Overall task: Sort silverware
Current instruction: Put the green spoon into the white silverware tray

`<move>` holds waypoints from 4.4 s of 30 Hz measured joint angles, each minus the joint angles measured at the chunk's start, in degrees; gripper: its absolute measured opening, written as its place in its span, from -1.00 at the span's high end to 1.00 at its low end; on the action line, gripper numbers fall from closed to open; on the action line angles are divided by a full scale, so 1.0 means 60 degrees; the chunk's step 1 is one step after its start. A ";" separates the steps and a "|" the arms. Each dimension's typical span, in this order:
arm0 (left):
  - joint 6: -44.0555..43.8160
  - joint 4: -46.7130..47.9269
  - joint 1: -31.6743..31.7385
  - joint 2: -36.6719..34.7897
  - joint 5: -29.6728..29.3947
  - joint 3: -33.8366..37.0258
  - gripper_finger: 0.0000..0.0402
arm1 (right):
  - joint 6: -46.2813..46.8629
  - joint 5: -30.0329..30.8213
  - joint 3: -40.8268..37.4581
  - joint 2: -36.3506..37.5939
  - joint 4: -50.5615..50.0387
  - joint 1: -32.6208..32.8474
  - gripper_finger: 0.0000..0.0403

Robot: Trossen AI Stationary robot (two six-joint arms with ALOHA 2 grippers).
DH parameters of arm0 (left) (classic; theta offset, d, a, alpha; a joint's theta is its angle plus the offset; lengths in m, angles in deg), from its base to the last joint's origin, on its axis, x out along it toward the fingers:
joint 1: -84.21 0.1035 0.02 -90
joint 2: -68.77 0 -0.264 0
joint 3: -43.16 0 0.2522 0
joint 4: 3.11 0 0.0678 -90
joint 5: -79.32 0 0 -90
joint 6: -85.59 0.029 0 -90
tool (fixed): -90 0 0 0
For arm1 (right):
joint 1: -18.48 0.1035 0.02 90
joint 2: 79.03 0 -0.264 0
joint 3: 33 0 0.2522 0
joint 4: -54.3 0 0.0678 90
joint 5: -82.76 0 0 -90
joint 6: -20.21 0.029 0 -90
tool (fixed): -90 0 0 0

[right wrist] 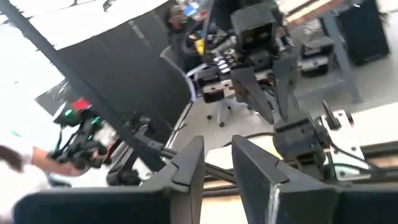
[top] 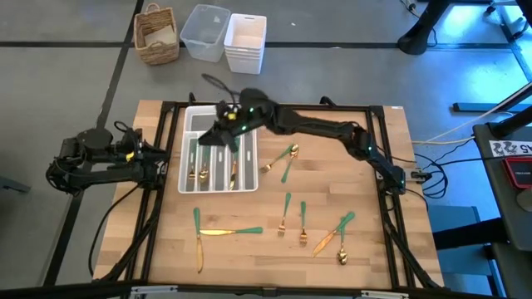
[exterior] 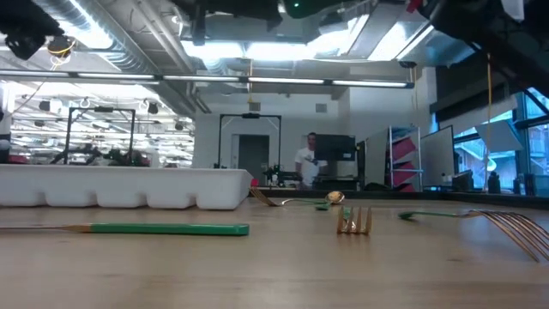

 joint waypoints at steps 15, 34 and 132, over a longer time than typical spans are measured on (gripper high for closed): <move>-0.0669 -0.6723 0.0029 0.1450 -0.0187 0.2524 0.72 | -0.3592 -0.2085 -0.0004 0.1470 -0.4535 -0.1216 0.59; -0.1188 -1.2097 0.0015 0.8453 0.0172 0.2718 0.72 | -1.1251 0.3345 -0.0994 0.2563 -1.4186 -0.1600 0.59; -0.1204 -1.2065 0.0018 0.6807 0.0172 0.2703 0.72 | -0.9885 0.4691 -0.7770 0.2486 -0.9186 -0.0756 0.98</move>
